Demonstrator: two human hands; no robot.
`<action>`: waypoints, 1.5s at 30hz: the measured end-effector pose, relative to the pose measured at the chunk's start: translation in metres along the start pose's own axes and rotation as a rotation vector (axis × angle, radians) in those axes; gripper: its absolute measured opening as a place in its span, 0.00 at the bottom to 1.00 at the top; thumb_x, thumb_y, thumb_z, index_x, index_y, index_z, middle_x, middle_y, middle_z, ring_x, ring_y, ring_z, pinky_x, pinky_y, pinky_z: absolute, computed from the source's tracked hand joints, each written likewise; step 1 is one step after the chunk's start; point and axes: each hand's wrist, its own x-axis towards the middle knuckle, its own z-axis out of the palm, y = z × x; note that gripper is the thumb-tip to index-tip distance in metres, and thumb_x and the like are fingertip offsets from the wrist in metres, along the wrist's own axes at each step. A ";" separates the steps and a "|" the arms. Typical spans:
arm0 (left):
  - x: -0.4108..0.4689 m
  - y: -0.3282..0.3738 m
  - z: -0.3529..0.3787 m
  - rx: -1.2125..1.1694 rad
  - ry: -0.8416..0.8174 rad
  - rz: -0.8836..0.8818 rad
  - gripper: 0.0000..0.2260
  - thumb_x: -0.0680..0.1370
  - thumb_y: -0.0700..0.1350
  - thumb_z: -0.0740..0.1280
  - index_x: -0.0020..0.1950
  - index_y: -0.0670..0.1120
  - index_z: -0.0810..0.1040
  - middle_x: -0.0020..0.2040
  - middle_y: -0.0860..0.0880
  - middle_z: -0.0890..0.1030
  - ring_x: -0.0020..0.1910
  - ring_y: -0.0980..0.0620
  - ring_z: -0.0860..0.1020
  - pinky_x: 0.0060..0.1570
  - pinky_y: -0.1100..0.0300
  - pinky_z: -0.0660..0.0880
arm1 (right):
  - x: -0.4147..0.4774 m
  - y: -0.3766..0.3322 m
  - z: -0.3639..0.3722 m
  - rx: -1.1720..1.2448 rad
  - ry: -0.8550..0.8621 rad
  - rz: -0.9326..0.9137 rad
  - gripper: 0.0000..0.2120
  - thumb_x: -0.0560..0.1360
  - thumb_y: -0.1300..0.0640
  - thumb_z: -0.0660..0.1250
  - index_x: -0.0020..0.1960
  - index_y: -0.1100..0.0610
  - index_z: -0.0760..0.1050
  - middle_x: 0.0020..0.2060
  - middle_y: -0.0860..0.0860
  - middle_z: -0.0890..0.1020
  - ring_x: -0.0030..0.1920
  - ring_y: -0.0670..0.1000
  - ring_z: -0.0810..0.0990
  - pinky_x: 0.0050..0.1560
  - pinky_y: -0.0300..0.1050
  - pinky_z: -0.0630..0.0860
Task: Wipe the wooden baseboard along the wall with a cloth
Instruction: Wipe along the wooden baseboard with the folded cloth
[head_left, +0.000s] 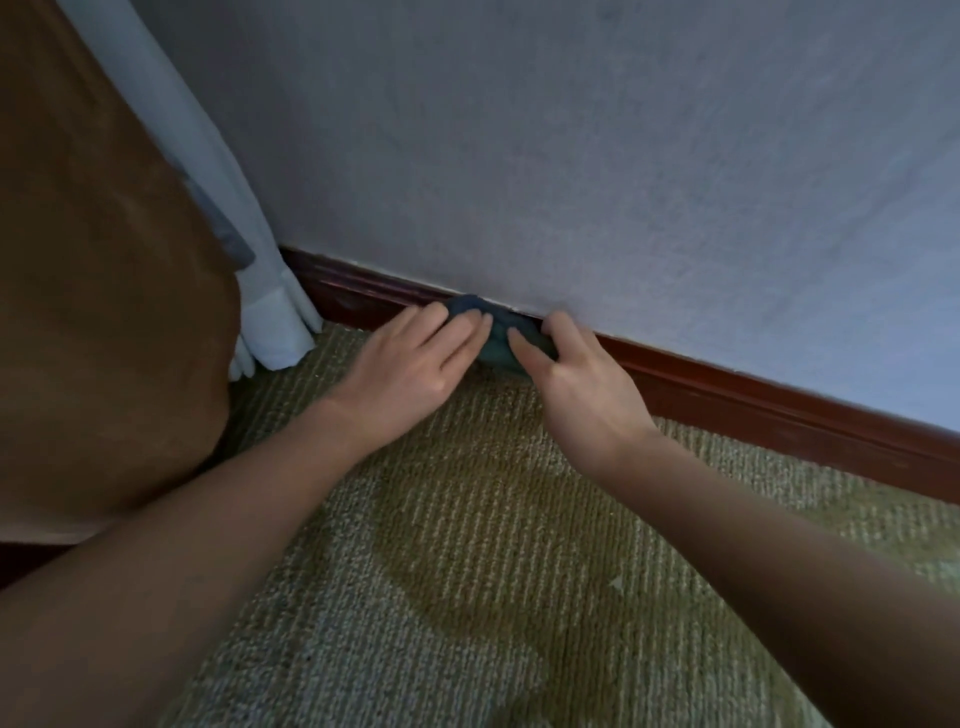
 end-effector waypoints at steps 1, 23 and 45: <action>-0.001 0.001 0.001 -0.038 -0.001 -0.024 0.14 0.73 0.31 0.60 0.56 0.31 0.78 0.48 0.37 0.82 0.43 0.45 0.66 0.34 0.55 0.73 | 0.001 0.000 0.001 0.006 -0.012 -0.007 0.27 0.73 0.71 0.60 0.72 0.64 0.61 0.59 0.62 0.68 0.58 0.62 0.68 0.54 0.51 0.69; -0.017 -0.018 -0.015 0.037 -0.088 -0.056 0.14 0.74 0.33 0.57 0.54 0.30 0.78 0.43 0.38 0.81 0.42 0.44 0.67 0.30 0.57 0.72 | 0.028 -0.027 -0.001 -0.046 -0.026 -0.031 0.26 0.76 0.66 0.60 0.73 0.59 0.59 0.61 0.59 0.65 0.59 0.59 0.67 0.54 0.48 0.69; -0.014 -0.004 0.000 -0.082 -0.033 -0.096 0.15 0.73 0.32 0.57 0.55 0.30 0.78 0.45 0.37 0.81 0.43 0.45 0.67 0.33 0.57 0.75 | 0.010 -0.015 0.001 0.015 0.065 0.025 0.30 0.59 0.73 0.73 0.61 0.66 0.75 0.48 0.64 0.76 0.46 0.64 0.77 0.39 0.50 0.76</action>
